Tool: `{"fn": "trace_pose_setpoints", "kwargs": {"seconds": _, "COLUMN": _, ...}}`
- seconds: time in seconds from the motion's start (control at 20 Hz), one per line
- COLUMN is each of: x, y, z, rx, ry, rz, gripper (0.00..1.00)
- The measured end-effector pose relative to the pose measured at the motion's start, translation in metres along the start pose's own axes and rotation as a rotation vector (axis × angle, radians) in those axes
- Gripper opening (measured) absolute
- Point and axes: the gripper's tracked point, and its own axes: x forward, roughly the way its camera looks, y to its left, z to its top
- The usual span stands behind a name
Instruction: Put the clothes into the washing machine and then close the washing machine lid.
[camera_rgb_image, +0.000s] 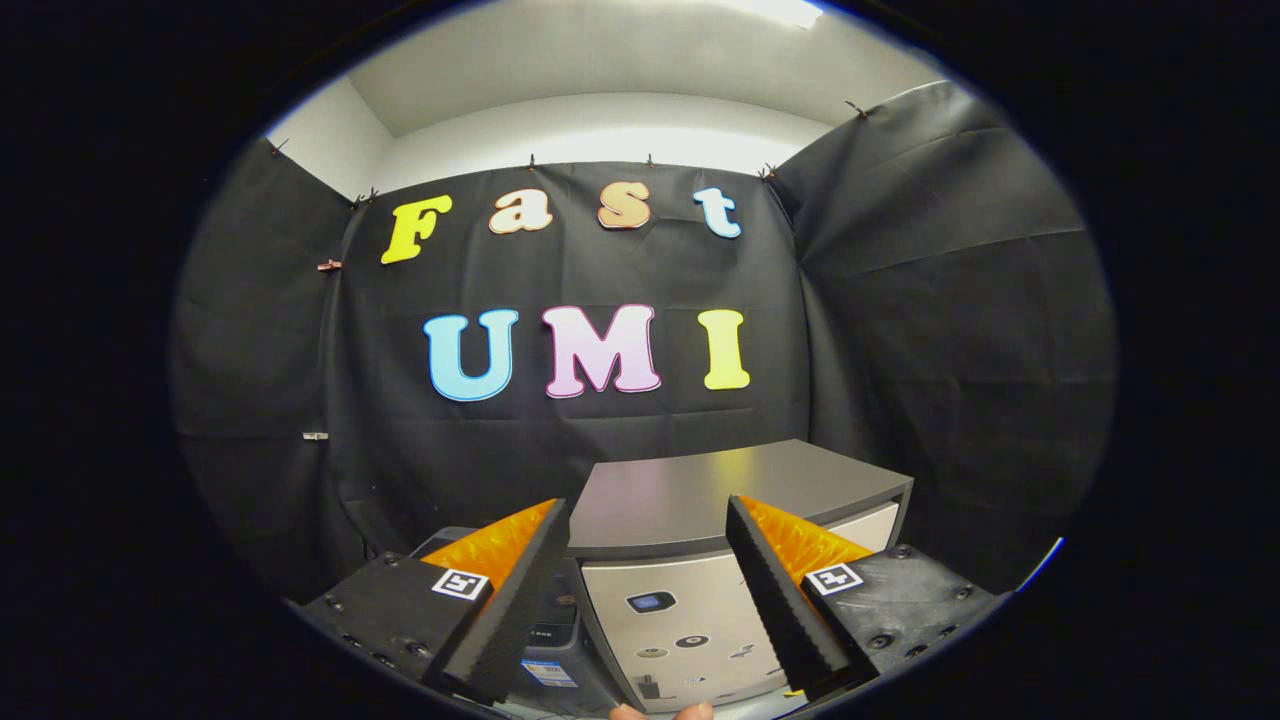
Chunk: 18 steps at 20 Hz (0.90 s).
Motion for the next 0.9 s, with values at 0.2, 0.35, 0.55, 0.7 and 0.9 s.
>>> {"fn": "trace_pose_setpoints", "kwargs": {"seconds": 0.2, "x": -0.0015, "y": 0.0019, "z": -0.0013, "rx": -0.002, "ry": 0.001, "rz": 0.002, "gripper": 0.99}}
{"fn": "trace_pose_setpoints", "kwargs": {"seconds": 0.35, "x": 0.0002, "y": 0.0052, "z": -0.0018, "rx": -0.007, "ry": 0.004, "rz": 0.008, "gripper": 0.99}}
{"fn": "trace_pose_setpoints", "kwargs": {"seconds": 0.55, "x": -0.001, "y": 0.0064, "z": -0.0006, "rx": -0.011, "ry": 0.001, "rz": 0.01, "gripper": 0.99}}
{"fn": "trace_pose_setpoints", "kwargs": {"seconds": 0.7, "x": -0.0014, "y": 0.0039, "z": -0.0008, "rx": -0.01, "ry": 0.001, "rz": 0.007, "gripper": 0.99}}
{"fn": "trace_pose_setpoints", "kwargs": {"seconds": 0.9, "x": -0.0009, "y": 0.0056, "z": -0.0017, "rx": -0.007, "ry": 0.005, "rz": 0.009, "gripper": 0.99}}
